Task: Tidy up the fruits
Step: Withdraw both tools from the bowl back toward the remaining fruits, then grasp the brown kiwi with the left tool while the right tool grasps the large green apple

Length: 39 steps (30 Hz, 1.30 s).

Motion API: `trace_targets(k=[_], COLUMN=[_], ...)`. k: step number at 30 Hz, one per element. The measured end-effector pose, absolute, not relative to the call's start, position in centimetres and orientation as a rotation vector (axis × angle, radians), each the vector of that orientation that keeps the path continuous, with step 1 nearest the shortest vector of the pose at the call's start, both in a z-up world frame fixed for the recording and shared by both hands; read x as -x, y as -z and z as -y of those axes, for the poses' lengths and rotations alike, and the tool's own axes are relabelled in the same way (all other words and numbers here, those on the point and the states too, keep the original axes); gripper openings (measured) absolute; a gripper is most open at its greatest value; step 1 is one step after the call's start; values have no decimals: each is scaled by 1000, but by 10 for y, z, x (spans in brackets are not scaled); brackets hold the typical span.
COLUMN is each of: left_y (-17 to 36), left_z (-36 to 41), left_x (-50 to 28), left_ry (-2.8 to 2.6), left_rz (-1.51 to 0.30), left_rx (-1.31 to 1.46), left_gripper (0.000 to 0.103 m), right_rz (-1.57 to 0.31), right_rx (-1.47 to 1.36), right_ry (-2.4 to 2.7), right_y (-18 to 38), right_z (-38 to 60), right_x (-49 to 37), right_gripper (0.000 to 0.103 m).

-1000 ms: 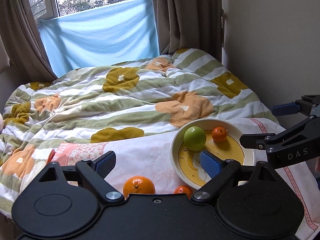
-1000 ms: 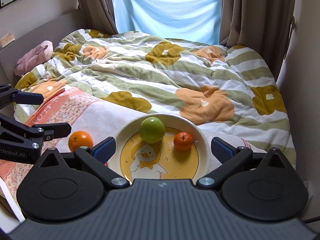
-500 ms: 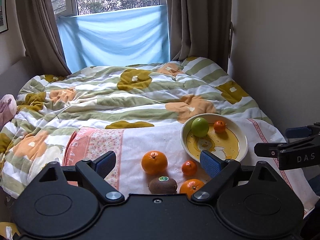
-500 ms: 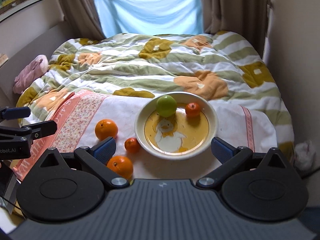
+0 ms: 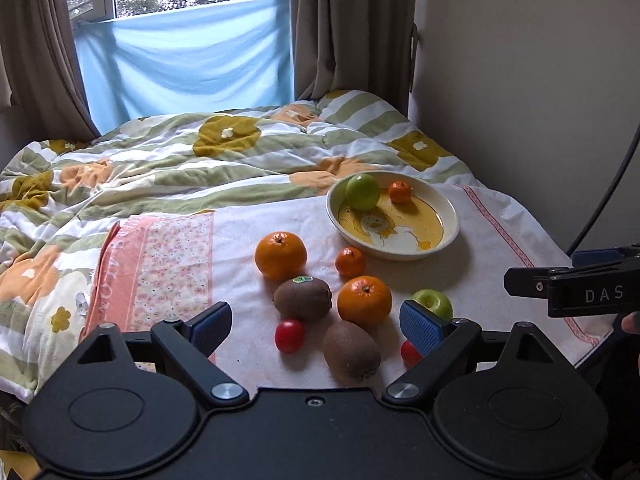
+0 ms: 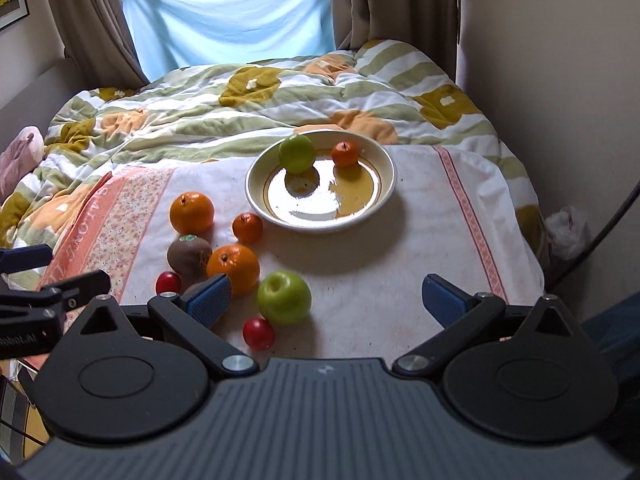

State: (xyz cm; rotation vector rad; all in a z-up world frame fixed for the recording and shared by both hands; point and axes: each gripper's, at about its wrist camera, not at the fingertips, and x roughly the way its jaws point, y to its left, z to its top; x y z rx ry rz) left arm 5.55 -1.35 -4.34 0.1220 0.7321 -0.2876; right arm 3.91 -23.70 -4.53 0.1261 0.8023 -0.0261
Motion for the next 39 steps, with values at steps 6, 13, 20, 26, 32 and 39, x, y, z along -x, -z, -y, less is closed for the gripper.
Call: trace_targets(k=[6, 13, 20, 26, 32, 39], left_y=[83, 124, 153, 163, 167, 166], left_z=[19, 31, 48, 54, 59, 56], left_x=[-58, -76, -90, -98, -101, -103], left_ry=[329, 344, 376, 393, 404, 412], left_rz=[-748, -746, -755, -775, -793, -802], left_rx=[-143, -180, -210, -225, -247, -249], left_gripper=[94, 93, 87, 76, 67, 61], right_rz=[-801, -831, -843, -843, -852, -848], right_rx=[-159, -160, -141, -144, -146, -159], right_ry=[49, 42, 43, 40, 36, 33], right_y=[74, 109, 134, 143, 147, 148], right_z=[231, 220, 216, 215, 211, 208], right_x=[-35, -50, -66, -77, -84, -91], right_gripper=[103, 103, 103, 103, 103, 103])
